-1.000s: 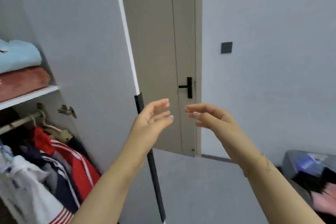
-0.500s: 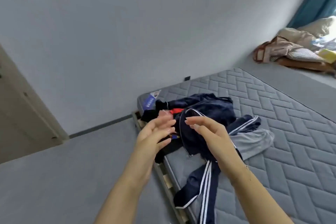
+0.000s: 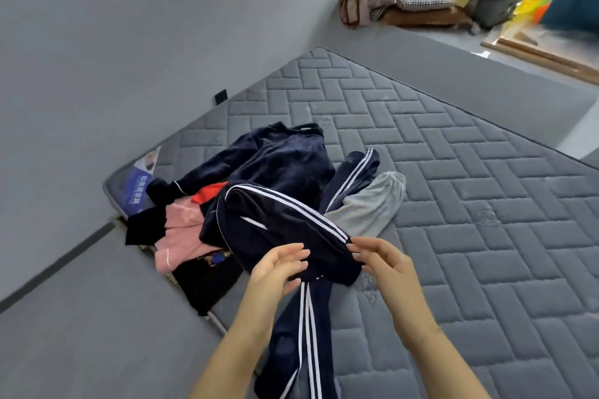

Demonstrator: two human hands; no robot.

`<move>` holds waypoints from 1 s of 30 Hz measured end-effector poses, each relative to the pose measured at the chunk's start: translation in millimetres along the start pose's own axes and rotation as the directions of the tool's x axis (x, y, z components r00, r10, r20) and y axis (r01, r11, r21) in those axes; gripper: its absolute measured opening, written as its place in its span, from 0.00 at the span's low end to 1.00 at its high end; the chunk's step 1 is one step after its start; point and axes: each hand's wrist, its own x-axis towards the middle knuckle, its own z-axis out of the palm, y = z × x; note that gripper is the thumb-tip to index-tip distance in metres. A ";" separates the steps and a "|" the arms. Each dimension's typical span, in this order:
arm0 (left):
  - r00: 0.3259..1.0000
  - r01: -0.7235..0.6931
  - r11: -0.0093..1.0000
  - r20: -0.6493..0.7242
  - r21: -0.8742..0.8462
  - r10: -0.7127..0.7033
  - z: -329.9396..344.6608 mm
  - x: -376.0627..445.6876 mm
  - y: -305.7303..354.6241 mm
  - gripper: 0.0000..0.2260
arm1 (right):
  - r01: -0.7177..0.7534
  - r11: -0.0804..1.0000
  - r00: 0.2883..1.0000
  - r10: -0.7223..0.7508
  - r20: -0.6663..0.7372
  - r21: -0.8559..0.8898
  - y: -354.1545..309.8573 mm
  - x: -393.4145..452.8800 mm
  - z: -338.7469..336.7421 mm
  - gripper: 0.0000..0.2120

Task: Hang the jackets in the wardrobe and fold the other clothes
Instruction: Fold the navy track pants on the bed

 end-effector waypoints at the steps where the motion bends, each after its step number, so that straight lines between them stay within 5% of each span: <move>1: 1.000 0.027 0.999 0.014 0.028 -0.027 -0.7 16.8 -3.3 0.11 | -0.018 1.000 1.000 0.018 -0.018 0.003 6.1 9.2 1.1 0.12; 9: 0.986 0.160 0.982 0.031 0.098 -0.163 -2.0 126.4 -50.7 0.12 | -0.154 0.982 0.988 0.154 -0.004 -0.105 59.7 77.4 -7.5 0.11; 16: 0.950 0.282 0.959 -0.148 0.032 -0.274 0.0 184.2 -150.9 0.11 | -0.139 0.893 0.974 0.201 0.102 -0.429 146.8 145.2 -13.6 0.13; 18: 0.927 0.299 0.954 -0.240 0.005 -0.289 1.8 200.7 -181.9 0.10 | -0.021 0.815 0.972 0.152 0.179 -0.579 179.1 169.8 -14.4 0.14; 22: 0.816 0.341 0.933 -0.456 -0.115 -0.355 9.4 236.5 -241.9 0.18 | 0.212 0.465 0.974 -0.030 0.224 -0.860 235.1 228.2 -14.3 0.29; 26: 0.754 0.297 0.928 -0.541 -0.224 -0.372 21.3 273.9 -292.6 0.32 | 0.213 0.486 0.974 -0.032 0.226 -0.848 293.0 272.8 -4.9 0.38; 30: 0.773 0.163 0.973 -0.592 -0.161 -0.228 28.5 293.0 -331.6 0.26 | 0.274 0.483 0.959 -0.201 0.200 -0.832 338.3 289.7 -4.3 0.33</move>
